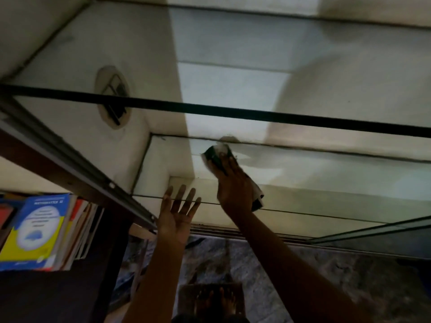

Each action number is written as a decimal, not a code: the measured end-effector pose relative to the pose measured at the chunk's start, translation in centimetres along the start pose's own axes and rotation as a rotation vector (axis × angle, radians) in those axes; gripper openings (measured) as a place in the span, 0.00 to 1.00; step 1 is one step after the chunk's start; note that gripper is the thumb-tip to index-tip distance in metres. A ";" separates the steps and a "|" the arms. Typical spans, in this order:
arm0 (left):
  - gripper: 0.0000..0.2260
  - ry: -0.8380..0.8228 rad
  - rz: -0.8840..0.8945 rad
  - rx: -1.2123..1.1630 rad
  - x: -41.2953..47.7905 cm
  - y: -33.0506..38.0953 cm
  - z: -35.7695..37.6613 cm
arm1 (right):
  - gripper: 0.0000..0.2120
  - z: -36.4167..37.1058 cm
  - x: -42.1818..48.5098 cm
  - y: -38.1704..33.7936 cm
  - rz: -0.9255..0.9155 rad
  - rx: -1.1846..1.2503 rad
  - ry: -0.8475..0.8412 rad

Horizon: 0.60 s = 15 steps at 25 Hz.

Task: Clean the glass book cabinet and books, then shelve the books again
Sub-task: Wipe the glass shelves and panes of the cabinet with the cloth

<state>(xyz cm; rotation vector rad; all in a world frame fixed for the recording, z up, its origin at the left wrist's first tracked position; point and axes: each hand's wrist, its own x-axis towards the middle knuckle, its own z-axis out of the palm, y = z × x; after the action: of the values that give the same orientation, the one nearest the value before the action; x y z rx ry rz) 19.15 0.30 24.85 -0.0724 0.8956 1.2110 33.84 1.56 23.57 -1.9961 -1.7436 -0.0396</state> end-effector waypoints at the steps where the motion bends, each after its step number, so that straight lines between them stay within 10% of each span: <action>1: 0.11 -0.007 -0.011 -0.010 -0.1 0.1 0.1 | 0.32 0.1 -0.8 -1.2 -0.049 0.024 -0.030; 6: 0.11 0.039 -0.048 0.004 -0.4 0.3 0.6 | 0.29 -1.3 -4.3 -3.0 -0.402 0.128 -0.151; 15: 0.28 -0.063 -0.031 -0.163 0.2 0.0 -0.5 | 0.26 4.4 10.9 -5.4 -0.470 0.101 -0.213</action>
<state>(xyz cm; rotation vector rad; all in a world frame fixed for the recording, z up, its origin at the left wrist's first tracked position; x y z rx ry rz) 18.90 0.17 24.35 -0.1776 0.7377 1.2496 29.49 13.66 25.15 -1.5273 -2.2699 0.1072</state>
